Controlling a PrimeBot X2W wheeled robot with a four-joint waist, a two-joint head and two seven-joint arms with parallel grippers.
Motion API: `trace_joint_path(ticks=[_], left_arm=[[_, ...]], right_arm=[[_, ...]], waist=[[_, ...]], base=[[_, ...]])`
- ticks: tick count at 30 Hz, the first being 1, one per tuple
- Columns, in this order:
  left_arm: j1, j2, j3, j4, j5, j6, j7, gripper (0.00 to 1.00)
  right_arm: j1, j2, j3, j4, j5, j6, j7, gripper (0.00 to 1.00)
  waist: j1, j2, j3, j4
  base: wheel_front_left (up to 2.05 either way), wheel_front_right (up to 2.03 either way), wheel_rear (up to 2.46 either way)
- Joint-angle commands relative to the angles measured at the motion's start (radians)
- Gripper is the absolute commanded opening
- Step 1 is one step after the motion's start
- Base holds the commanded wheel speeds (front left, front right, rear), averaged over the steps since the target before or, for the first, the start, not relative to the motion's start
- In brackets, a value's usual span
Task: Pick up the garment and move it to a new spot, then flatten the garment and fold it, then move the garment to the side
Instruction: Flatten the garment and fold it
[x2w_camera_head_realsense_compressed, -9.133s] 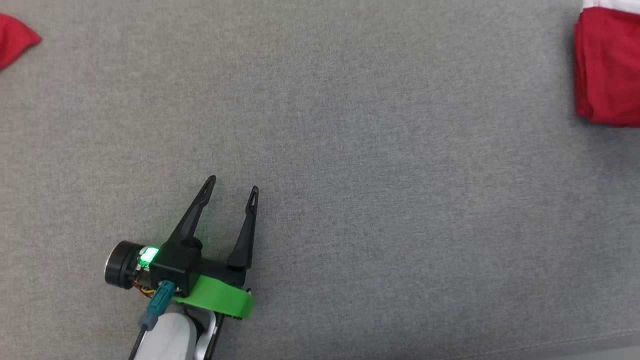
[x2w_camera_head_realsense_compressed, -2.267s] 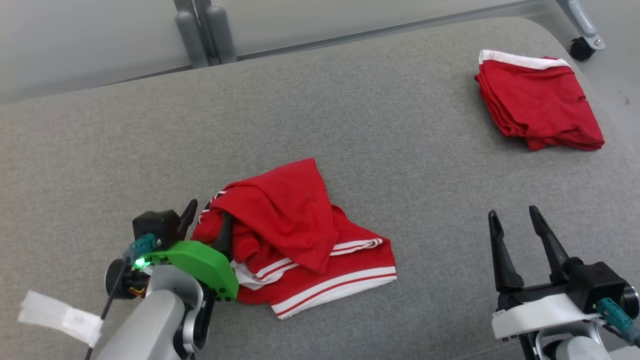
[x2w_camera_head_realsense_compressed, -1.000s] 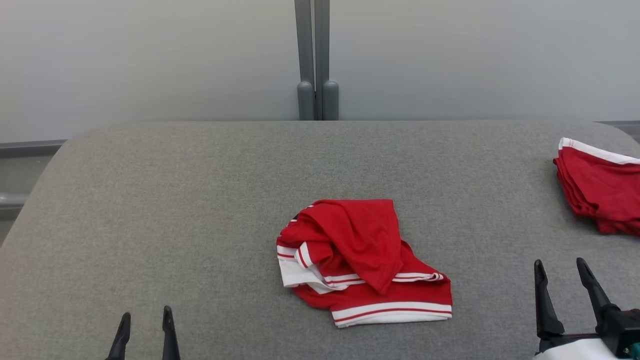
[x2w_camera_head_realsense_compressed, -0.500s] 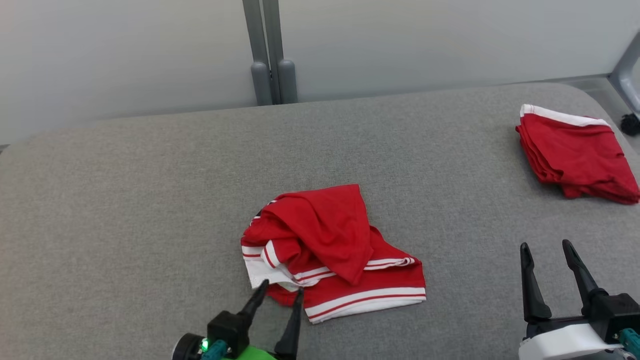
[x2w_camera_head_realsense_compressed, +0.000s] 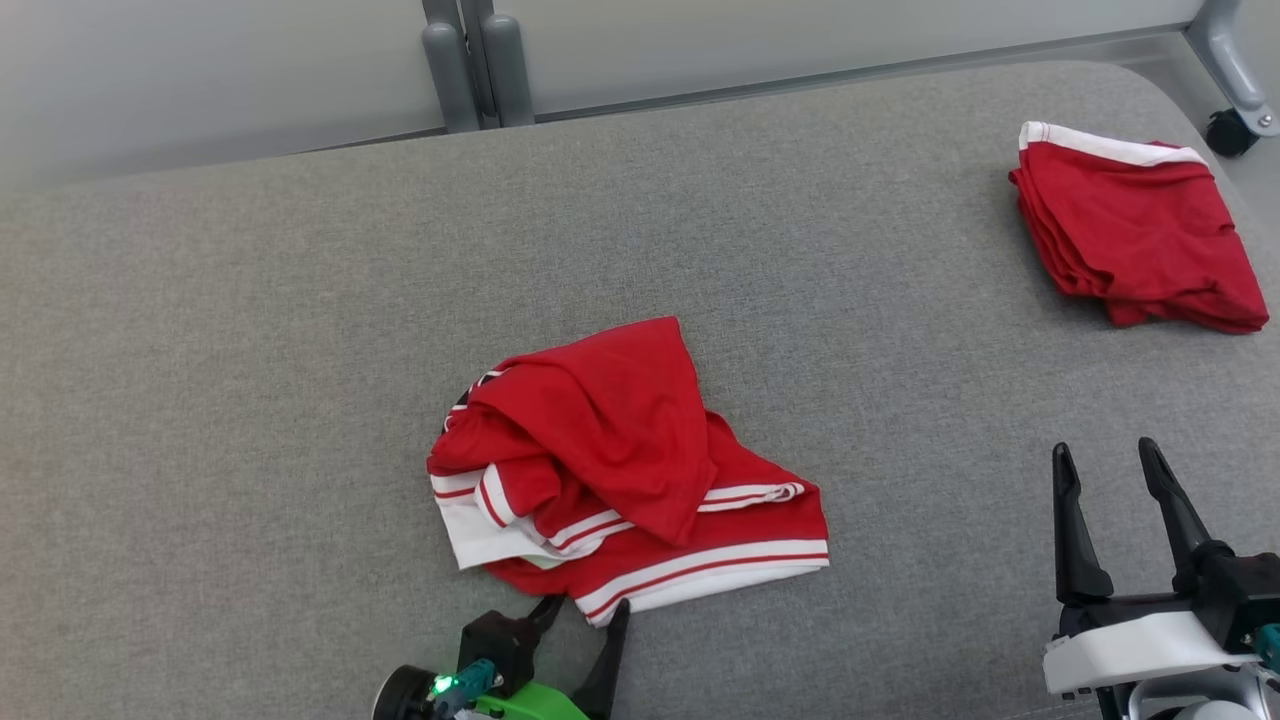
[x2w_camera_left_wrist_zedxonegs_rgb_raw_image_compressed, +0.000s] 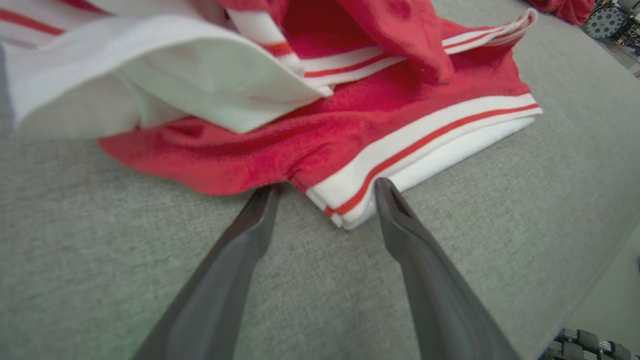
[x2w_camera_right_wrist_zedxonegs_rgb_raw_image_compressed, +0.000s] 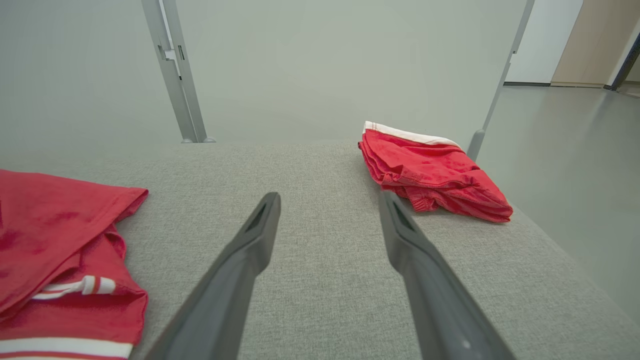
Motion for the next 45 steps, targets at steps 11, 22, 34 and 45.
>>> trace_joint_path(ticks=[11,22,34,45], left_arm=[[-0.064,0.004,-0.027,-0.165,-0.276,-0.033,-0.015,0.00],[-0.237,0.005,0.086,-0.590,-0.556,0.168,0.053,0.00],[-0.541,0.016,0.197,-0.398,-0.541,0.291,0.022,0.00],[-0.651,0.024,0.144,-0.239,-0.619,0.153,0.137,0.00]], right_arm=[[0.008,-0.001,-0.014,0.019,0.025,0.000,0.000,1.00],[0.040,-0.001,0.020,0.043,0.043,0.000,0.000,1.00],[0.040,-0.001,0.039,0.062,0.043,0.000,0.000,1.00],[0.047,-0.001,0.047,0.071,0.031,0.000,0.000,1.00]], waist=[[0.0000,0.0000,-0.042,0.049],[0.0000,0.0000,-0.137,0.115],[0.0000,0.0000,-0.159,0.110],[0.0000,0.0000,-0.164,0.063]], base=[[0.00,0.00,0.00],[0.00,0.00,0.00],[0.00,0.00,0.00],[0.00,0.00,0.00]])
